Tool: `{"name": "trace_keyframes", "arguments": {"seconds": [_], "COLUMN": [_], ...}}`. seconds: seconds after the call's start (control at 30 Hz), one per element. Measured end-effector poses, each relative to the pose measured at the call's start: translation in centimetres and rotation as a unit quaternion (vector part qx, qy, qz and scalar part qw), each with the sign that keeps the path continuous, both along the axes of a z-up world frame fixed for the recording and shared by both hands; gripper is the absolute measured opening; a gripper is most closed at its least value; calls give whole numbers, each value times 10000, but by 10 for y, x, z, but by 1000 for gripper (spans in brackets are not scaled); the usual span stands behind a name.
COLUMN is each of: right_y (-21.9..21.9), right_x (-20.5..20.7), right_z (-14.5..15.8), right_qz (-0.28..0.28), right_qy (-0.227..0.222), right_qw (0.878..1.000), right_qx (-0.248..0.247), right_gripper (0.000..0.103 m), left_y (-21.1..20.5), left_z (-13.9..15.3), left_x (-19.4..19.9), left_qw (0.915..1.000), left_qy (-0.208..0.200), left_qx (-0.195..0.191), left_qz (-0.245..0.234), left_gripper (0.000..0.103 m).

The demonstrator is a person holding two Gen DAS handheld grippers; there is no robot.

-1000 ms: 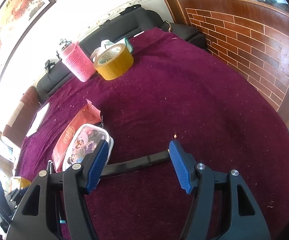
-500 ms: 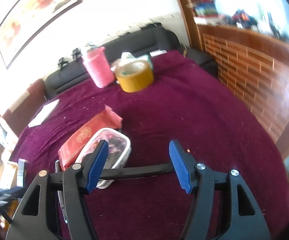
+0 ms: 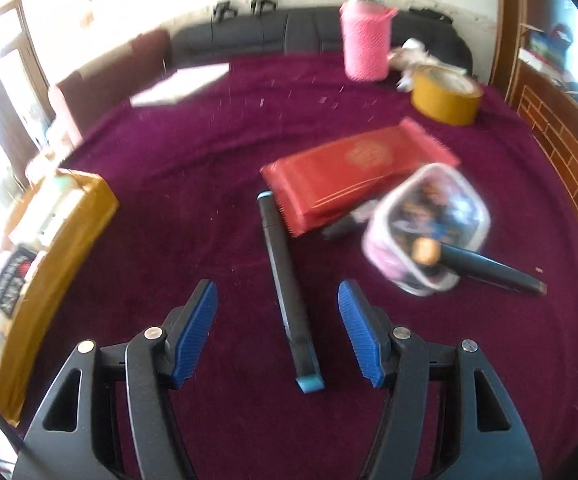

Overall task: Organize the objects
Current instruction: 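Carry both black markers over the tray and lower them in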

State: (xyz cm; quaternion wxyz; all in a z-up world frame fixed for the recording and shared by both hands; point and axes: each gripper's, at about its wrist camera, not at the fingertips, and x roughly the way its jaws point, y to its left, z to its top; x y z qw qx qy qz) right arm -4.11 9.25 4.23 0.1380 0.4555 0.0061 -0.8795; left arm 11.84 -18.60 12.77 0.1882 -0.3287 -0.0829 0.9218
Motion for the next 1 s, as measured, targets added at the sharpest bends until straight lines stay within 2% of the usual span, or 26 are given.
{"name": "trace_keyframes", "arguments": {"seconds": [0.1,0.17,0.23,0.27,0.47,0.6,0.73,0.87,1.0], "right_y": [-13,-17,-18,-19,-9,-7,-25,-58,-102], "right_x": [-25,-28,-27,-25,-7,15,37,55,68], "right_z": [-20,-21,-20,-20,-13,5,30,51,57], "right_qz": [-48,-100,-238,-257,-500,-446,-113,350,858], "right_qy": [-404,-259,-238,-281,-307,-249,-104,-51,-305], "right_qw": [9990,9988,9981,9984,9982,9964,9943,9902,9805], "right_qx": [196,397,515,411,-129,-678,-1059,-1353,-1741], "right_gripper": [61,48,16,12,12,12,12,13,13], "left_y": [-30,-51,-68,-75,-112,-132,-152,-165,-175], "left_z": [-4,-7,-10,-12,-26,-30,-29,-29,-37], "left_x": [9,15,18,18,20,24,23,16,1], "left_qw": [9995,9984,9973,9967,9925,9896,9870,9852,9842], "left_qy": [-51,-69,-80,-84,-106,-126,-199,-419,-743], "left_qx": [110,175,225,242,370,371,377,156,38], "left_qz": [295,526,697,773,1164,1386,1552,1653,1607], "left_gripper": [12,12,12,12,12,12,12,12,12]}}
